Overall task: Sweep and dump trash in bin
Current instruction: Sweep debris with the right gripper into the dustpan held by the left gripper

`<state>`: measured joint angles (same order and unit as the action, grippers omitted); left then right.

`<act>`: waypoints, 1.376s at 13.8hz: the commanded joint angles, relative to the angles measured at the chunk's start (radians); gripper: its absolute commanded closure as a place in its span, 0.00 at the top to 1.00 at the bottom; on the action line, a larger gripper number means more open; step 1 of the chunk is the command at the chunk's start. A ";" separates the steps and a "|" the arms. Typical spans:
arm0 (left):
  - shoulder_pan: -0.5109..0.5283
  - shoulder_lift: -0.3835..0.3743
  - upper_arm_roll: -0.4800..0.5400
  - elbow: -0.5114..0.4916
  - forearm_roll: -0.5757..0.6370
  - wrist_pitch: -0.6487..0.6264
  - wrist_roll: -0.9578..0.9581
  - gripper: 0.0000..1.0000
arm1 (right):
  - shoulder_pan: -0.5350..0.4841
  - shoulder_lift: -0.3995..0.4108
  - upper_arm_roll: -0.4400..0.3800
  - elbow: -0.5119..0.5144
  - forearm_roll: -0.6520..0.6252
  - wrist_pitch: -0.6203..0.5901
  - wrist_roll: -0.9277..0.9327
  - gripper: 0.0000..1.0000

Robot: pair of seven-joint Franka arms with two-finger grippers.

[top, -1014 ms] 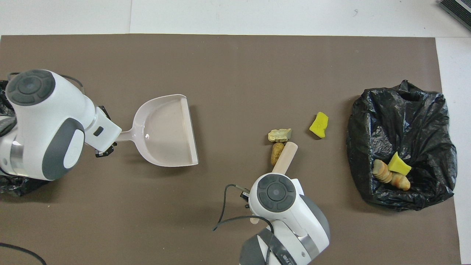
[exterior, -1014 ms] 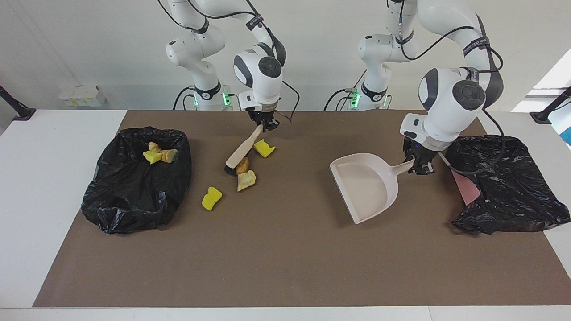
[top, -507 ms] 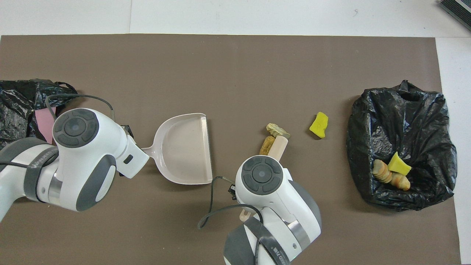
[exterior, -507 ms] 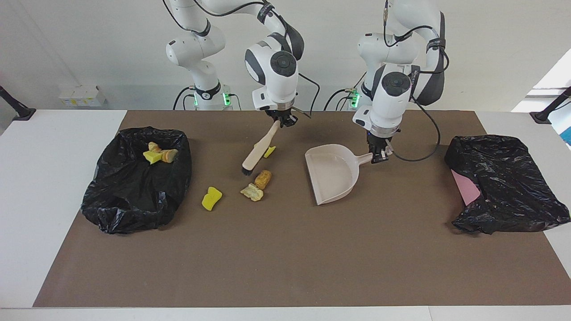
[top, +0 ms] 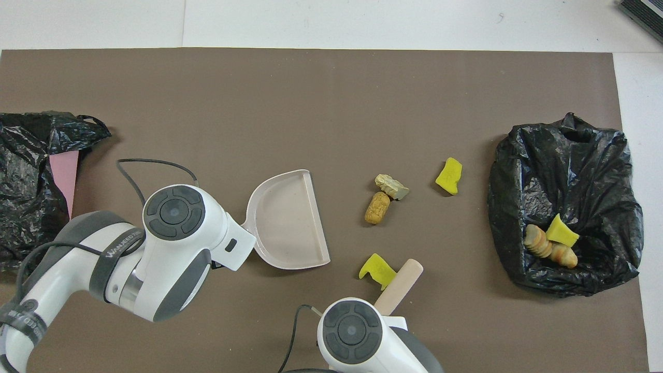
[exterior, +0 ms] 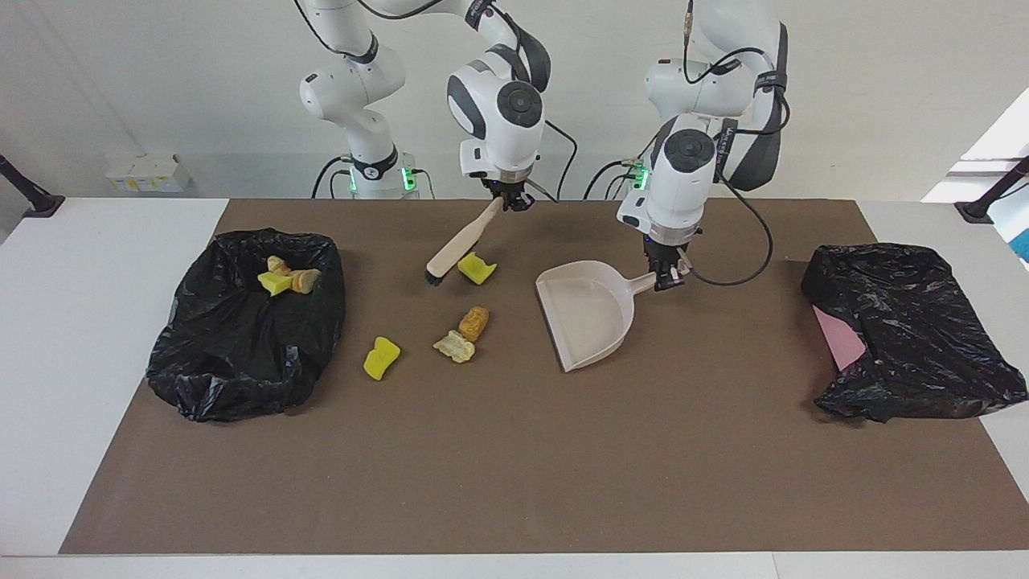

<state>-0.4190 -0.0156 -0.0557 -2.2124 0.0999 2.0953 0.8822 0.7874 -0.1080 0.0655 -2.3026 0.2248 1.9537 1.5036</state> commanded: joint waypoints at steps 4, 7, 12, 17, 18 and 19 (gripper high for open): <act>-0.018 -0.024 0.016 -0.027 0.023 0.015 -0.022 0.00 | 0.016 0.077 -0.001 -0.060 0.021 0.221 -0.003 0.00; -0.018 -0.024 0.016 -0.027 0.023 0.020 -0.022 0.00 | -0.043 0.141 -0.003 -0.019 0.004 0.315 -0.133 0.00; -0.017 -0.023 0.016 -0.027 0.023 0.020 -0.022 0.00 | -0.129 0.218 -0.003 0.094 -0.059 0.300 -0.278 0.00; -0.012 -0.021 0.016 -0.027 0.023 0.023 -0.022 0.00 | -0.135 0.218 -0.001 0.095 -0.059 0.294 -0.535 0.00; -0.012 -0.021 0.016 -0.027 0.023 0.022 -0.022 0.00 | -0.135 0.218 -0.001 0.097 -0.055 0.294 -0.602 0.00; -0.009 -0.023 0.016 -0.027 0.023 0.022 -0.022 0.00 | -0.134 0.218 -0.001 0.097 -0.044 0.294 -0.665 0.00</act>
<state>-0.4190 -0.0156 -0.0516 -2.2132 0.0999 2.0954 0.8812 0.6630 0.0996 0.0588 -2.2225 0.1741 2.2575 0.9593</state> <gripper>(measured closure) 0.683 0.736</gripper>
